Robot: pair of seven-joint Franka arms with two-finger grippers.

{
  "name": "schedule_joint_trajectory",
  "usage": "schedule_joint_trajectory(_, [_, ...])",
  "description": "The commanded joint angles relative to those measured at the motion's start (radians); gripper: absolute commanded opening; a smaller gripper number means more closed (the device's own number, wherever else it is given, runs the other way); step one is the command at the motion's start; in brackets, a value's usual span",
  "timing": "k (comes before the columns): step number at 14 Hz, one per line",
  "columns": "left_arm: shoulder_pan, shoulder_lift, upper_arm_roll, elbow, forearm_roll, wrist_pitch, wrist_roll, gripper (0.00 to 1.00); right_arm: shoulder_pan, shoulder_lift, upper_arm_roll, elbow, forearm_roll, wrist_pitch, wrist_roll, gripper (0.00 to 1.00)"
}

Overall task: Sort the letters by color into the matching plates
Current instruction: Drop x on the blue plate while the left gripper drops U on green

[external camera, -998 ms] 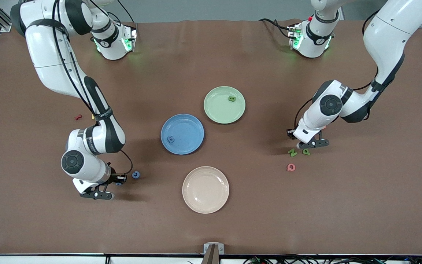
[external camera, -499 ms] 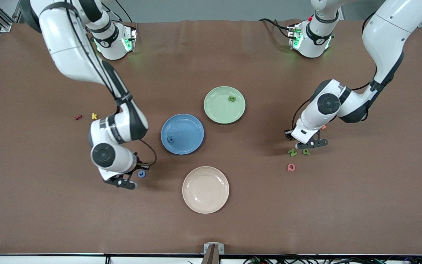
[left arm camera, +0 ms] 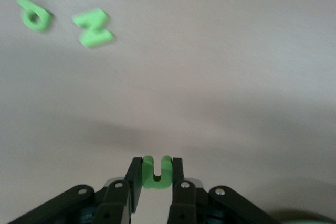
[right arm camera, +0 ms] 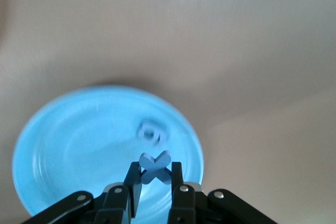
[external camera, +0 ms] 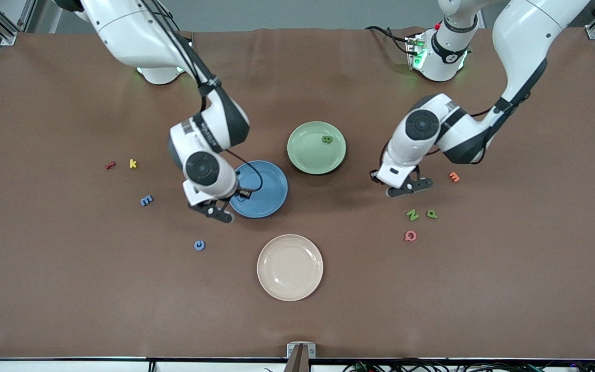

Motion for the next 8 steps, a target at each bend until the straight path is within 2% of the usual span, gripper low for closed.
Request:
schedule_joint_trajectory(1, [-0.106, -0.009, -0.013, 0.017, -0.055, -0.026, -0.099, 0.2, 0.062, -0.045, -0.009, -0.093, 0.018, 0.051, 0.111, 0.28])
schedule_joint_trajectory(2, [-0.158, -0.005, -0.012, 0.023, -0.064, -0.026, -0.148, 0.2, 0.074, -0.045, -0.009, -0.092, 0.018, 0.049, 0.121, 0.83])
schedule_joint_trajectory(3, [-0.209, 0.015, -0.01, 0.042, -0.064, -0.026, -0.197, 0.2, 0.079, -0.047, -0.009, -0.09, 0.017, 0.044, 0.121, 1.0])
schedule_joint_trajectory(6, [-0.344, 0.073, 0.011, 0.101, -0.064, -0.026, -0.298, 0.2, 0.048, -0.047, -0.015, -0.069, 0.003, 0.049, 0.083, 1.0])
schedule_joint_trajectory(8, [-0.43, 0.101, 0.055, 0.128, -0.063, -0.026, -0.337, 0.2, -0.018, -0.044, -0.015, -0.04, 0.0, 0.047, -0.032, 1.0])
